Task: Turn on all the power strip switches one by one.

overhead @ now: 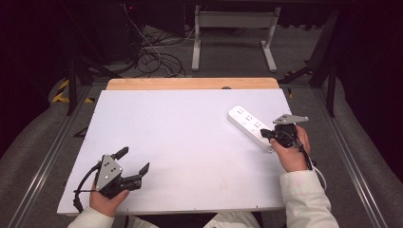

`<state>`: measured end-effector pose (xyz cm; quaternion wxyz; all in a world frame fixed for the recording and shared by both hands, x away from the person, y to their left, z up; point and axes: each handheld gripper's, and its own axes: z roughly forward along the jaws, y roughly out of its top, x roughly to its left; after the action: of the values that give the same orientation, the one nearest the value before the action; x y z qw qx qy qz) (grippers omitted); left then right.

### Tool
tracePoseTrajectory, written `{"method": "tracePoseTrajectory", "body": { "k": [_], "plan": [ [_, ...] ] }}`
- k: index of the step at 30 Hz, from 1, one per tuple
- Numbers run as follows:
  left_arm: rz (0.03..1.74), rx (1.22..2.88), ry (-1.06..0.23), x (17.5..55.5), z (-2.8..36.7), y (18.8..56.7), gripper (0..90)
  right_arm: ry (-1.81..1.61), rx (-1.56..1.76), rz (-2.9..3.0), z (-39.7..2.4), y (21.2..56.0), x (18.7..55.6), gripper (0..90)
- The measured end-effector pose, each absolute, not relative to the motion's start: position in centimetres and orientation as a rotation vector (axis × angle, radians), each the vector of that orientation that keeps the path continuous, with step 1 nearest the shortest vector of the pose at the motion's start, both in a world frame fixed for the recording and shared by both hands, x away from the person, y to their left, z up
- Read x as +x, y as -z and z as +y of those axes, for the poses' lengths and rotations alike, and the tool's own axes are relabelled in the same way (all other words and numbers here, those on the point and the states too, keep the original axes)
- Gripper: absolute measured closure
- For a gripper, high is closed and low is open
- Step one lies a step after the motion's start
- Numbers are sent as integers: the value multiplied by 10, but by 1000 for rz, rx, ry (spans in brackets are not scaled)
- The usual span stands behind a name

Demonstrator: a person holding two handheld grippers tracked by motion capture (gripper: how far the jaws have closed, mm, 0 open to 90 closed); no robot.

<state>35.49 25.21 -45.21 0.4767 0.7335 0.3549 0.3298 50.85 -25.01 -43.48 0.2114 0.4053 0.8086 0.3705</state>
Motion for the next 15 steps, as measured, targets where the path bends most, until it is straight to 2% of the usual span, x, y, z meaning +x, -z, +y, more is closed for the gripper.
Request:
{"method": "tracePoseTrajectory", "body": {
  "k": [15],
  "plan": [
    [870,1797,-799,356,252,453,158,-905,1173,2247,-247,450,521,900]
  ]
}}
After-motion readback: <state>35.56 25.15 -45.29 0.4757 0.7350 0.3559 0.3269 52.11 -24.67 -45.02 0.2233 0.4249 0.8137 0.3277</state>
